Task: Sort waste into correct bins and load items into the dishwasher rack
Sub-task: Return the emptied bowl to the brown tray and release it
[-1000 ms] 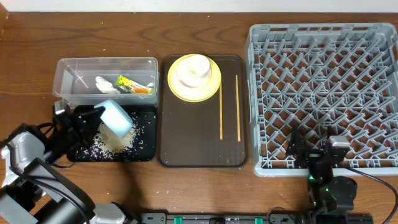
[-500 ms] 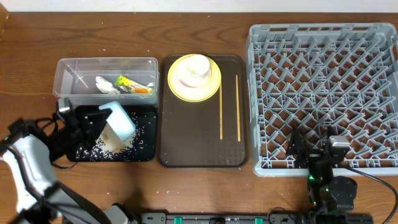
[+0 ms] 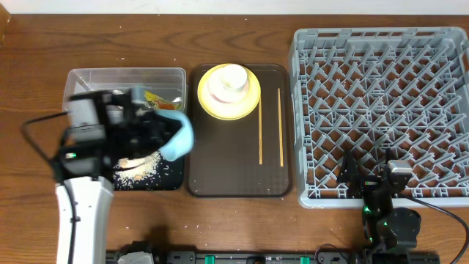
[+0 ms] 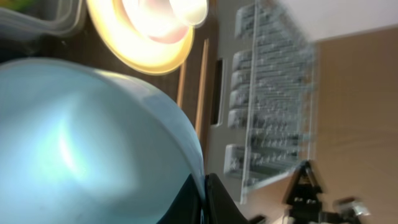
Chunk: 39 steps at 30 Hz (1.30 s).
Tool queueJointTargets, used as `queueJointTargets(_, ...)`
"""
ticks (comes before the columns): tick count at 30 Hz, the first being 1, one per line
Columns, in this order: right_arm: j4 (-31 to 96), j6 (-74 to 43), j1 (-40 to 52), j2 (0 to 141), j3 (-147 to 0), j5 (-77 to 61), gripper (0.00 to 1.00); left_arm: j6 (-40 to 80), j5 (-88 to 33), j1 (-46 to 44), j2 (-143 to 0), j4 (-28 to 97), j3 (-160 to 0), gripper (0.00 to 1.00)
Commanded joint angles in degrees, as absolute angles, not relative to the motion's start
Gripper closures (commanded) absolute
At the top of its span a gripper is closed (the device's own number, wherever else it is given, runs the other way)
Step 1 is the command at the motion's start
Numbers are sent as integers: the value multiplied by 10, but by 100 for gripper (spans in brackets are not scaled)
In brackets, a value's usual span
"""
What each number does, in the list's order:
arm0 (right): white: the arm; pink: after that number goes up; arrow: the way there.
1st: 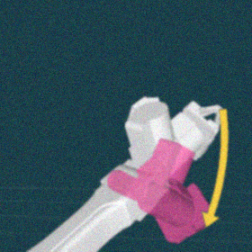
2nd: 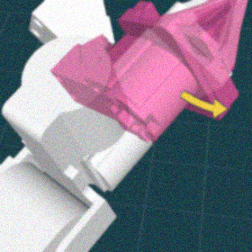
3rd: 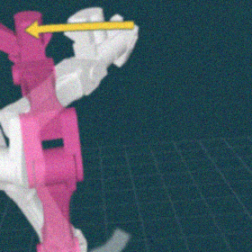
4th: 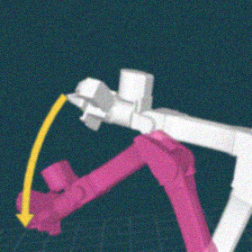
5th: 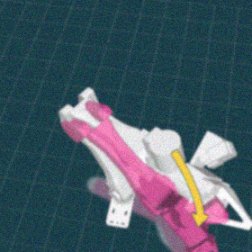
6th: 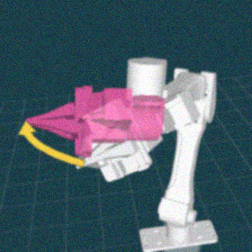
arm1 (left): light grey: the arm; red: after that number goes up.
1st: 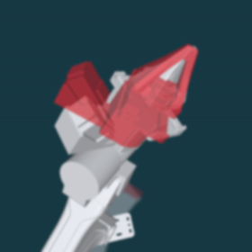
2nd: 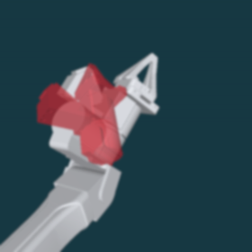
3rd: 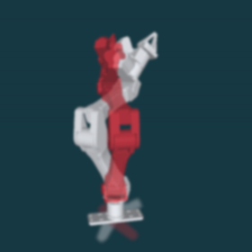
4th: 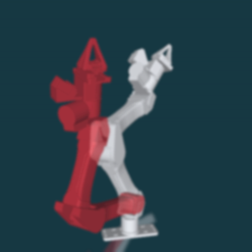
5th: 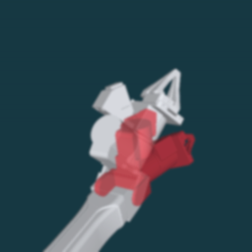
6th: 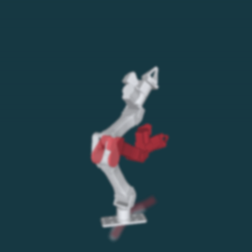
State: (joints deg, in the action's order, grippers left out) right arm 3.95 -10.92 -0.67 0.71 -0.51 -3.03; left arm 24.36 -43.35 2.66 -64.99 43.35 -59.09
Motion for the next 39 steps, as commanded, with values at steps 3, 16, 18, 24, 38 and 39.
queueJointTargets(3, 40, -107, -11, 5, -3, -33, 1, 335, -163, -170, -677, 416, -602, 94)
queueJointTargets(16, 40, -107, -11, 5, -3, -33, 1, 335, -15, -394, -838, 342, -602, 94)
queueJointTargets(18, 40, -107, -11, 5, -3, -33, 1, 335, -14, -394, -848, 336, -602, 94)
queueJointTargets(24, 40, -107, -11, 5, -3, -33, 1, 335, -14, -394, -872, 328, -602, 94)
queueJointTargets(38, 41, -107, -11, 5, -3, -33, 1, 335, -14, -394, -925, 311, -602, 94)
queueJointTargets(39, 40, -107, -11, 5, -3, -33, 1, 335, -14, -394, -925, 310, -602, 94)
